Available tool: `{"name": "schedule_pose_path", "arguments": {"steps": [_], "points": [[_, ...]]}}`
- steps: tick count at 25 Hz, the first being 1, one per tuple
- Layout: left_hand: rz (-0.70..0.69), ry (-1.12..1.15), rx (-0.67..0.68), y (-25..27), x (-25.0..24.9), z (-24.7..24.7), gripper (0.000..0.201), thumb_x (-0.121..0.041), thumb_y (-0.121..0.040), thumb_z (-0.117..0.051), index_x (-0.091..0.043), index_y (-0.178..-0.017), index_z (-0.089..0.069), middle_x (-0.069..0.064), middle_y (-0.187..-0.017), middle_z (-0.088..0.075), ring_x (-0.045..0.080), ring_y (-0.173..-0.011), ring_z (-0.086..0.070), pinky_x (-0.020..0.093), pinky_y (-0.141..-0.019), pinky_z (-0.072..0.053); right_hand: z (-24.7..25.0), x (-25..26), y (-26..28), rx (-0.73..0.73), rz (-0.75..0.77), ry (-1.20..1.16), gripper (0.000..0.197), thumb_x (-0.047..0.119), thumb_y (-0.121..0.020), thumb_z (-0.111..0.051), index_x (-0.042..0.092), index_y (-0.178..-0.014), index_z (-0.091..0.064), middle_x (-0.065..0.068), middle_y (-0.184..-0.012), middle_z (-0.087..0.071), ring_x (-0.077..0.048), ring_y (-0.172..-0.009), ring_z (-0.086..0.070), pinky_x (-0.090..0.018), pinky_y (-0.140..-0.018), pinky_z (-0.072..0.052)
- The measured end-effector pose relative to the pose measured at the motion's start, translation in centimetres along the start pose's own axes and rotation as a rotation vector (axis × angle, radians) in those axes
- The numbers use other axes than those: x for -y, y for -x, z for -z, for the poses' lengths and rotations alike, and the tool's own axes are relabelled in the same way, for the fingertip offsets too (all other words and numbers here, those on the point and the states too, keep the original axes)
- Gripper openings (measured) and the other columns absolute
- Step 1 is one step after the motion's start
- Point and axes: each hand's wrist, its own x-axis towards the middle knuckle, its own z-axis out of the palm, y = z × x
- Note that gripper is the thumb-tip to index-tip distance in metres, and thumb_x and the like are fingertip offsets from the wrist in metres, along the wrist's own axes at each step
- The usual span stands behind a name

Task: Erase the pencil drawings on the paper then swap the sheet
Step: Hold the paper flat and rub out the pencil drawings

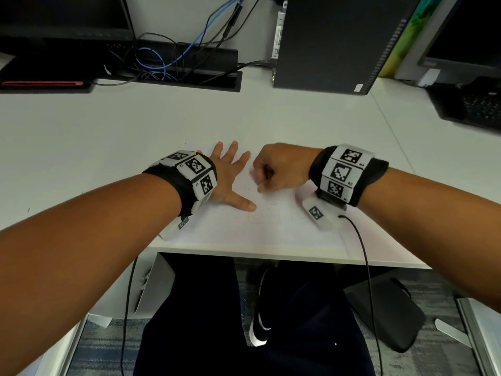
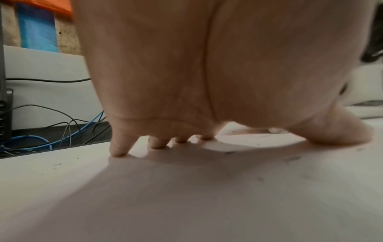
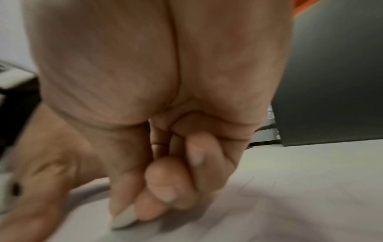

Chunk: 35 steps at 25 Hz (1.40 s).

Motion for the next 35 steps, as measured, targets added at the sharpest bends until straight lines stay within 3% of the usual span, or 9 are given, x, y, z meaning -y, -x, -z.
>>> {"name": "schedule_pose_path", "arguments": {"steps": [4,7,13,18,22,26,31,35], "points": [[0.004,-0.015,0.005,0.2,-0.2,0.1,0.13,-0.092,-0.062,-0.048,-0.031,-0.15,0.026,0.002,-0.159,0.032,0.034,-0.147,0.02,0.064,-0.114,-0.004,1.1,-1.7,-0.2,-0.12,-0.108,0.005,0.008,0.018,-0.086,-0.07,0.016,-0.078,-0.067,0.013,-0.068,-0.059,-0.006,-0.066,-0.055,-0.016,-0.057,-0.038],[0.0,-0.051,0.008,0.3,-0.2,0.6,0.133,-0.092,-0.06,-0.05,-0.03,-0.152,0.023,0.003,-0.16,0.029,0.035,-0.147,0.019,0.066,-0.114,-0.005,0.7,-1.5,-0.4,-0.089,-0.1,0.019,0.009,0.018,-0.086,-0.069,0.017,-0.078,-0.066,0.013,-0.069,-0.058,-0.001,-0.065,-0.052,-0.017,-0.057,-0.038],[-0.066,0.037,0.013,0.1,-2.1,0.8,0.129,-0.091,-0.062,-0.052,-0.033,-0.153,0.02,0.001,-0.16,0.029,0.033,-0.147,0.022,0.063,-0.114,-0.001,0.7,-1.7,-0.4,-0.131,-0.119,-0.022,0.007,0.017,-0.085,-0.068,0.011,-0.081,-0.069,0.004,-0.075,-0.065,-0.013,-0.071,-0.059,-0.023,-0.064,-0.047],[-0.071,0.041,-0.014,0.0,-2.1,0.4,0.12,-0.091,-0.061,-0.051,-0.041,-0.154,0.009,0.001,-0.16,0.029,0.032,-0.148,0.021,0.065,-0.115,-0.001,-0.6,-0.5,0.4,0.02,0.015,-0.047,0.012,0.02,-0.084,-0.071,0.016,-0.073,-0.067,0.003,-0.073,-0.066,-0.01,-0.065,-0.057,-0.022,-0.063,-0.047],[-0.063,0.008,0.001,-0.1,-2.4,0.4,0.129,-0.093,-0.06,-0.048,-0.035,-0.151,0.022,0.001,-0.159,0.031,0.033,-0.147,0.022,0.065,-0.115,-0.002,0.9,-1.9,0.1,-0.124,-0.087,-0.013,0.011,0.019,-0.085,-0.07,0.015,-0.075,-0.067,0.009,-0.067,-0.061,-0.011,-0.068,-0.057,-0.018,-0.058,-0.04],[-0.071,0.027,0.0,-0.3,-2.1,0.4,0.127,-0.093,-0.059,-0.049,-0.039,-0.152,0.02,0.002,-0.159,0.031,0.034,-0.147,0.023,0.065,-0.115,-0.001,-0.2,-0.7,0.6,0.037,0.018,-0.03,0.013,0.019,-0.084,-0.071,0.015,-0.072,-0.067,0.01,-0.063,-0.058,-0.006,-0.06,-0.053,-0.018,-0.06,-0.041],[-0.055,0.004,-0.001,-0.1,-2.3,0.4,0.128,-0.091,-0.062,-0.049,-0.034,-0.151,0.023,0.002,-0.159,0.031,0.034,-0.147,0.022,0.065,-0.115,-0.002,0.8,-2.1,0.1,-0.122,-0.094,-0.059,0.011,0.018,-0.085,-0.07,0.016,-0.074,-0.067,0.009,-0.065,-0.059,-0.01,-0.066,-0.056,-0.02,-0.06,-0.041],[-0.072,0.024,-0.002,-0.3,-2.1,0.3,0.127,-0.092,-0.06,-0.051,-0.038,-0.152,0.02,0.002,-0.159,0.031,0.034,-0.147,0.023,0.065,-0.115,-0.002,-0.6,-0.7,0.8,0.031,0.023,-0.065,0.018,0.019,-0.084,-0.071,0.018,-0.068,-0.064,0.01,-0.062,-0.058,-0.004,-0.058,-0.052,-0.016,-0.06,-0.041]]}}
